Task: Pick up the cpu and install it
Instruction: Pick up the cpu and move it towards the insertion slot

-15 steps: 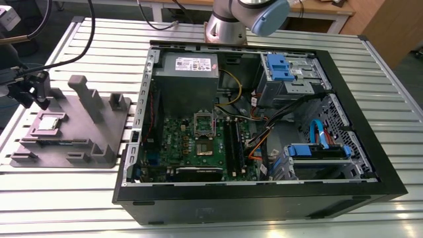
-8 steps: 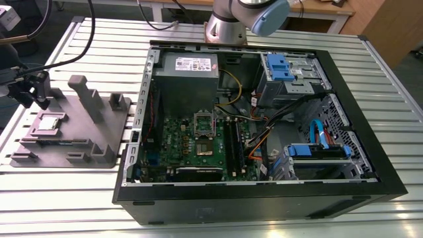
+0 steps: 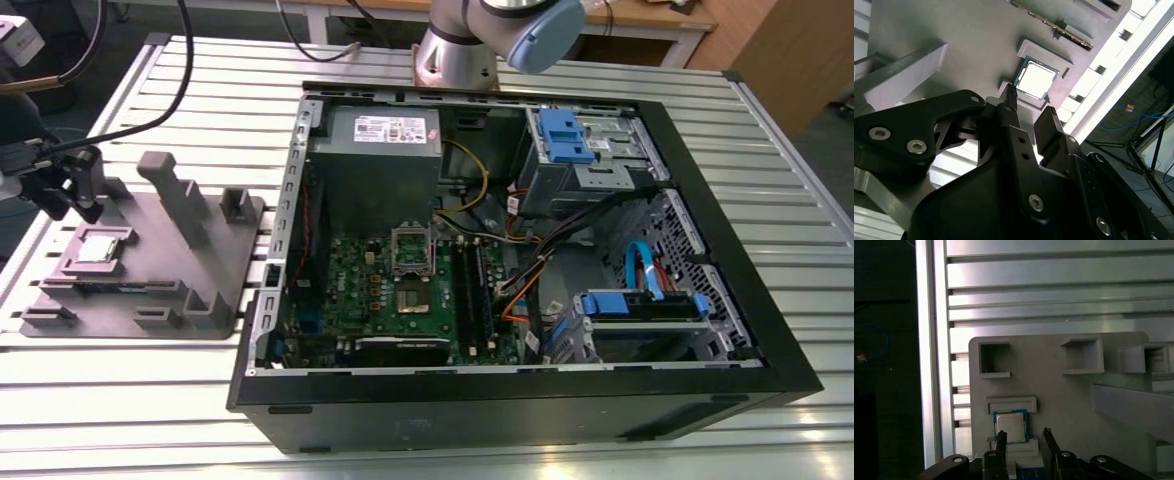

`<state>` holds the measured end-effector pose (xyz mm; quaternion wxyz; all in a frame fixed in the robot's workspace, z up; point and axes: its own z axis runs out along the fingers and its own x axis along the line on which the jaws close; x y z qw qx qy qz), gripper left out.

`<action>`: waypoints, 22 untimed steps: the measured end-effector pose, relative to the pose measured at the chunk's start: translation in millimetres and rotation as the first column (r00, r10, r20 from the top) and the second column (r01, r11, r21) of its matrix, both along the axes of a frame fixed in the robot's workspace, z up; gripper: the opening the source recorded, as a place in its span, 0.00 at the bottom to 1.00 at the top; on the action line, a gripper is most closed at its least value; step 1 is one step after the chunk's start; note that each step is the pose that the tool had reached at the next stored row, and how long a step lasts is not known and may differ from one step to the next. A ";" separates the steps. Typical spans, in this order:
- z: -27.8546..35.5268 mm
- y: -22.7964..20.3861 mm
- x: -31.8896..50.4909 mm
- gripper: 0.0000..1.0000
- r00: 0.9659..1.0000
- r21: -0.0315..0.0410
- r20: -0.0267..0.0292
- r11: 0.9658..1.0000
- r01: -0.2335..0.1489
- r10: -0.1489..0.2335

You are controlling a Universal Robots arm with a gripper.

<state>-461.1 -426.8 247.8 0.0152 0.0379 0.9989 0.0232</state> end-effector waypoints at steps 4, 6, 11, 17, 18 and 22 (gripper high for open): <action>-3.1 0.0 0.0 0.41 1.000 0.000 0.000 1.000 0.000 0.000; -4.4 0.0 0.0 0.41 1.000 0.000 0.000 1.000 0.000 0.000; -12.8 0.0 -0.1 0.41 1.000 0.000 0.000 1.000 0.000 0.000; -20.0 0.4 -2.7 0.41 1.000 0.000 0.000 1.000 0.000 0.000; -20.6 0.4 -3.1 0.41 1.000 -0.001 0.000 1.000 0.000 0.000; -24.2 0.4 -4.4 0.41 1.000 -0.004 0.000 1.000 0.000 0.000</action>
